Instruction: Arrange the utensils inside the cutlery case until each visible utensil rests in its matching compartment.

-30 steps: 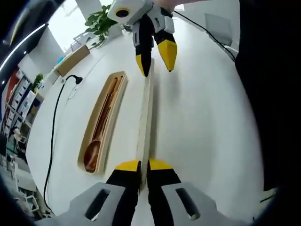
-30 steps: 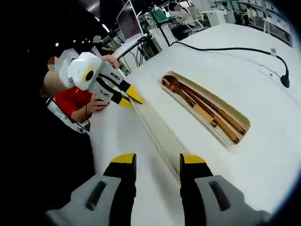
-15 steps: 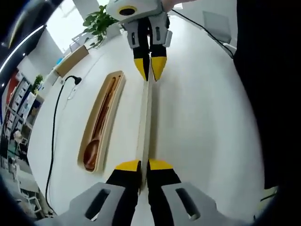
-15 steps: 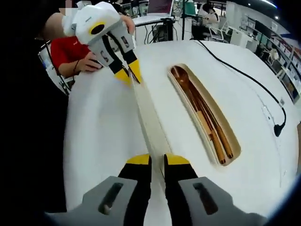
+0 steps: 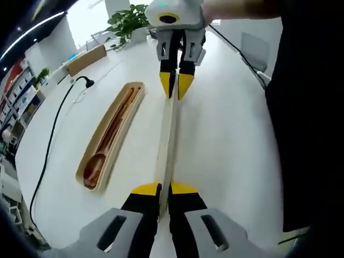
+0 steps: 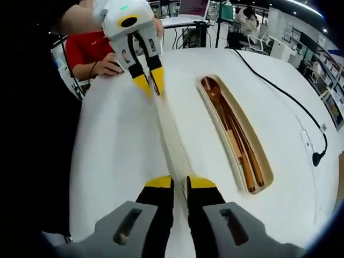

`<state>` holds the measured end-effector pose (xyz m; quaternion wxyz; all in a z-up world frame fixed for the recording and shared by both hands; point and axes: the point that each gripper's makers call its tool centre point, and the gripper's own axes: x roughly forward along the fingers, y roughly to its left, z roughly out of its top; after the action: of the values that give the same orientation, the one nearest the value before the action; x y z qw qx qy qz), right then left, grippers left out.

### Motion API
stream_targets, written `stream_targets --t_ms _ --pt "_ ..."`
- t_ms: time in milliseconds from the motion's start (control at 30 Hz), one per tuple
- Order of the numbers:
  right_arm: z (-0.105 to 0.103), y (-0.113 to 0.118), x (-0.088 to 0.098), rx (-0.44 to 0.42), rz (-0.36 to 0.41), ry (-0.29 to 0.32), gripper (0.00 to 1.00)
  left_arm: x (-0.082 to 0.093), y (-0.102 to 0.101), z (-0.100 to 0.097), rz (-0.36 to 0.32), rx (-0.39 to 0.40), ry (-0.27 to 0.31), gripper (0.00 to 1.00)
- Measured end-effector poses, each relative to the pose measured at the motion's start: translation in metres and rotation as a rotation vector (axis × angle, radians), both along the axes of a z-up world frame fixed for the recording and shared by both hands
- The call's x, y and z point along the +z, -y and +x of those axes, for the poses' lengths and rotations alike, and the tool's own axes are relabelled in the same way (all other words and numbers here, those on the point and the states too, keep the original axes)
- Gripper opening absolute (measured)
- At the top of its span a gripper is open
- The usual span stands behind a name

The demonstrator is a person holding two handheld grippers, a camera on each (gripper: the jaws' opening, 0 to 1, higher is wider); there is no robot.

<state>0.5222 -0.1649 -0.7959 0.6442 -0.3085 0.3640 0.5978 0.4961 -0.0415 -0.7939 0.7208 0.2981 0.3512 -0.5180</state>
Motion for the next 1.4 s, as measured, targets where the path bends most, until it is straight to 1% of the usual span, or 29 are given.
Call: stream_targets --t_ms 167,300,333,367,400,467,500,533,733,833,933,1000,1033,1067,1133,1167,1233,1267,1300,1367,1400 --pt "0.004 -0.001 0.001 0.006 0.002 0.01 0.07 0.001 0.001 -0.006 -0.032 0.015 -0.052 0.04" --pt "0.007 -0.001 0.002 0.01 0.002 0.033 0.09 0.005 0.004 -0.012 -0.074 0.046 -0.111 0.04" --pt "0.009 -0.001 0.002 0.009 -0.001 0.042 0.1 0.006 0.005 -0.013 -0.08 0.046 -0.117 0.04" --pt "0.009 0.0 0.002 0.01 -0.003 0.05 0.1 0.008 0.006 -0.015 -0.099 0.05 -0.134 0.04" --pt "0.012 0.0 0.002 0.012 -0.006 0.071 0.11 0.01 0.008 -0.018 -0.115 0.053 -0.152 0.03" --pt "0.013 0.002 -0.002 0.019 -0.027 0.091 0.14 0.014 0.013 -0.022 -0.156 0.078 -0.204 0.03" --pt "0.015 0.002 -0.001 0.038 -0.032 0.12 0.16 0.015 0.014 -0.024 -0.165 0.087 -0.223 0.03" --pt "0.016 0.001 -0.001 0.039 -0.033 0.134 0.17 0.017 0.014 -0.024 -0.176 0.104 -0.242 0.03" --pt "0.018 -0.001 -0.003 0.05 -0.048 0.17 0.26 0.022 0.017 -0.029 -0.23 0.174 -0.344 0.03" --pt "0.018 -0.001 -0.005 0.067 -0.058 0.203 0.29 0.023 0.019 -0.032 -0.248 0.202 -0.383 0.03" --pt "0.017 -0.002 -0.009 0.106 -0.076 0.247 0.35 0.025 0.022 -0.038 -0.299 0.26 -0.48 0.03" --pt "0.013 0.0 -0.014 0.146 -0.099 0.272 0.38 0.026 0.025 -0.042 -0.324 0.273 -0.528 0.03" --pt "0.011 0.0 -0.017 0.161 -0.11 0.284 0.39 0.026 0.026 -0.042 -0.333 0.281 -0.541 0.03" --pt "0.01 0.0 -0.018 0.154 -0.113 0.288 0.4 0.026 0.026 -0.043 -0.336 0.284 -0.546 0.03" --pt "0.01 0.0 -0.016 0.154 -0.108 0.302 0.41 0.025 0.026 -0.044 -0.343 0.295 -0.561 0.03" --pt "0.011 0.0 -0.015 0.153 -0.105 0.307 0.42 0.025 0.026 -0.044 -0.357 0.309 -0.575 0.03" --pt "0.012 -0.001 -0.014 0.15 -0.096 0.312 0.44 0.028 0.028 -0.046 -0.4 0.355 -0.654 0.03" --pt "0.012 0.0 -0.014 0.149 -0.095 0.311 0.45 0.029 0.029 -0.046 -0.418 0.374 -0.68 0.03" --pt "0.012 -0.001 -0.014 0.146 -0.094 0.307 0.46 0.031 0.03 -0.044 -0.452 0.396 -0.715 0.03" --pt "0.013 -0.002 -0.013 0.143 -0.091 0.31 0.48 0.034 0.03 -0.043 -0.483 0.422 -0.754 0.03" --pt "0.013 -0.002 -0.013 0.144 -0.09 0.313 0.48 0.036 0.03 -0.041 -0.51 0.451 -0.795 0.03"
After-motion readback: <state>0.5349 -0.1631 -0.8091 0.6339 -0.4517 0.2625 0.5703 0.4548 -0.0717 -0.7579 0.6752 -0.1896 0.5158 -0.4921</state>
